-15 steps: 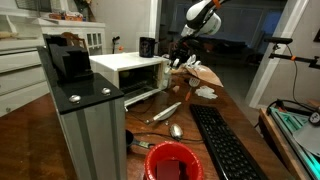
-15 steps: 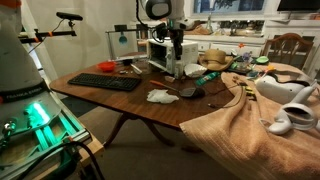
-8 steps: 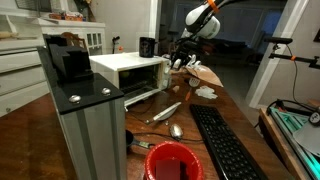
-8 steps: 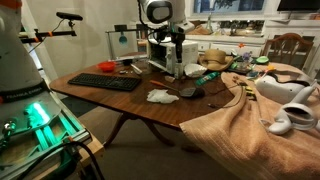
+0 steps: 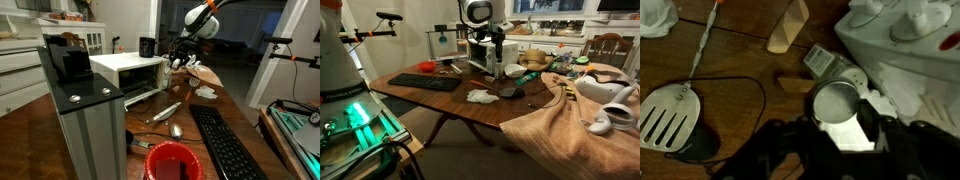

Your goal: Put the metal lid on the salt cellar

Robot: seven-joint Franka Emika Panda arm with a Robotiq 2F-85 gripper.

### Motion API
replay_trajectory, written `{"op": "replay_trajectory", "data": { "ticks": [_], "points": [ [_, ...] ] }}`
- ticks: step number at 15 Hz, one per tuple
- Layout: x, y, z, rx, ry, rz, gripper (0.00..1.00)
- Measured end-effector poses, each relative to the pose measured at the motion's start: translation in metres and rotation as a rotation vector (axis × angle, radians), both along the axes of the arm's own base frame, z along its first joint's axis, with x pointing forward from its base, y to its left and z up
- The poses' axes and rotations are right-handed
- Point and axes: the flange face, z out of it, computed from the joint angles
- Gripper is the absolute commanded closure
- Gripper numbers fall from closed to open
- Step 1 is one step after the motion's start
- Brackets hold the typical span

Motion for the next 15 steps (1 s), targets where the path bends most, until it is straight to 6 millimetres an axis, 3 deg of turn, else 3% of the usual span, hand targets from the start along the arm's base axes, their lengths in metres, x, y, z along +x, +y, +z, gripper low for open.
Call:
{"op": "replay_trajectory", "data": {
  "ticks": [15],
  "points": [
    [0.019,0.012,-0.011,0.014,-0.006,0.016,0.78]
  ]
}}
